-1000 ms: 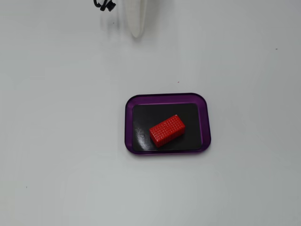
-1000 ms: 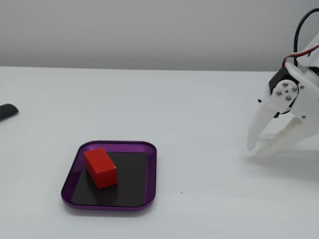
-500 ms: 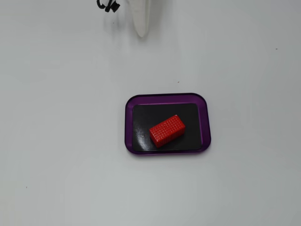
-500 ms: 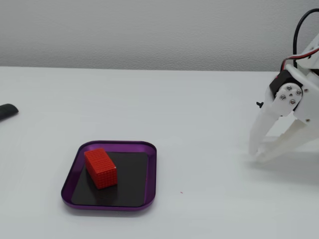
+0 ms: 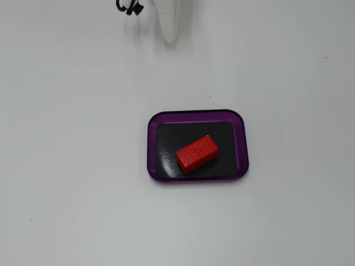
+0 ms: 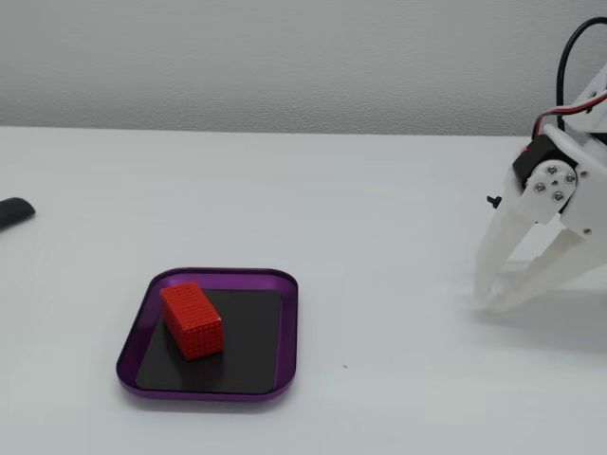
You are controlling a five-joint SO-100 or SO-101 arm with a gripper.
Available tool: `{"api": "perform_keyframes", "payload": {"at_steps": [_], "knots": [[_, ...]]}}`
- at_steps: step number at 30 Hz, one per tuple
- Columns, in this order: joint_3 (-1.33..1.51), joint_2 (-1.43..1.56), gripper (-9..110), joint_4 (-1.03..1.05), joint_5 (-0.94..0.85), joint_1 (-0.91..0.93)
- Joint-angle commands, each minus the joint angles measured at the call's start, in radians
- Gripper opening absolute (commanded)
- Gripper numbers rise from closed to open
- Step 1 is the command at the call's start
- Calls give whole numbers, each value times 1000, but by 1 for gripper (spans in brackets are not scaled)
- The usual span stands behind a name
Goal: Pick up the cube and place it in the box.
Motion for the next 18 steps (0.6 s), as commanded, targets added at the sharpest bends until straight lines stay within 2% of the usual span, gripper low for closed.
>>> {"api": "perform_keyframes", "payload": {"at_steps": [1, 18], "knots": [[6, 49, -1, -2, 5, 40], [8, 49, 0, -3, -5, 46]]}}
